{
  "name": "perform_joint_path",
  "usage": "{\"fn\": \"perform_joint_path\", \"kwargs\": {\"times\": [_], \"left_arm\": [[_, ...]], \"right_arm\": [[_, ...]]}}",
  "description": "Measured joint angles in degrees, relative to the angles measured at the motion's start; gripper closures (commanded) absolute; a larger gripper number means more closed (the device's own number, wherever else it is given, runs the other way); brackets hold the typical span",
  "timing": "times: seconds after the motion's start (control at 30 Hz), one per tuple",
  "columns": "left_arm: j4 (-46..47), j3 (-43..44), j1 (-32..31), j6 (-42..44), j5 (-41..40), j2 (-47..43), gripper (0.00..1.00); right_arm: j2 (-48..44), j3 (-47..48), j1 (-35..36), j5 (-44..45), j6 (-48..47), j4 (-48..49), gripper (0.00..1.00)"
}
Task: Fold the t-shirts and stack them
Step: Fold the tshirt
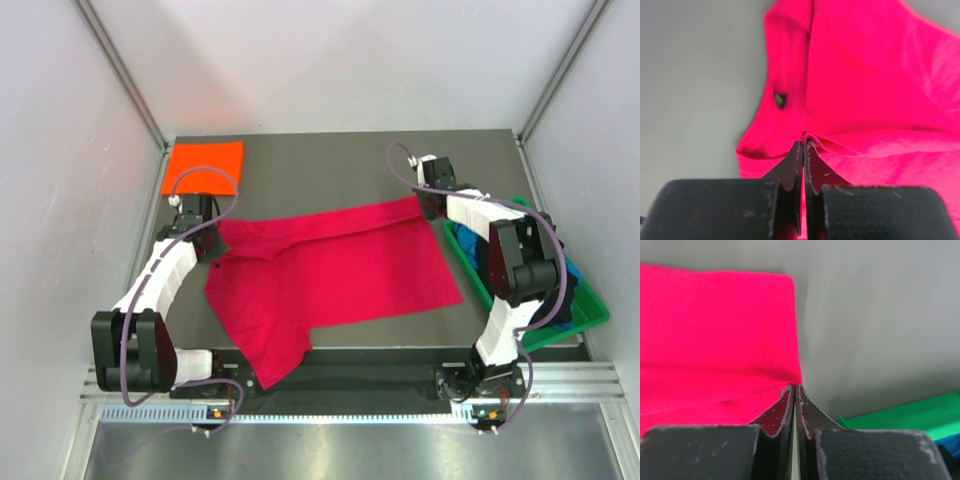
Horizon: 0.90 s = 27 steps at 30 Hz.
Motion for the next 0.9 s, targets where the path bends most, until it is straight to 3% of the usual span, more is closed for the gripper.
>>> {"fn": "perform_joint_path", "kwargs": {"times": [0.13,0.27,0.37,0.9], "left_arm": [[-0.46,-3.02,0.02,-0.68,1.22,0.52,1.00],[-0.81,-3.82,0.02,-1.11,2.36,1.18,1.00],[-0.79,-4.70,0.02,-1.11,2.54,1.07,1.00],[-0.79,-5.68,0.02,-1.09,2.78,1.07,1.00]], "right_arm": [[-0.11,-0.55,0.00,0.00,0.07,-0.87,0.95],[-0.11,-0.52,0.00,-0.22,0.22,-2.16,0.81],[-0.11,0.00,0.00,-0.92,0.74,-3.76,0.77],[-1.60,2.84,0.00,-5.44,6.62,-6.49,0.82]]}}
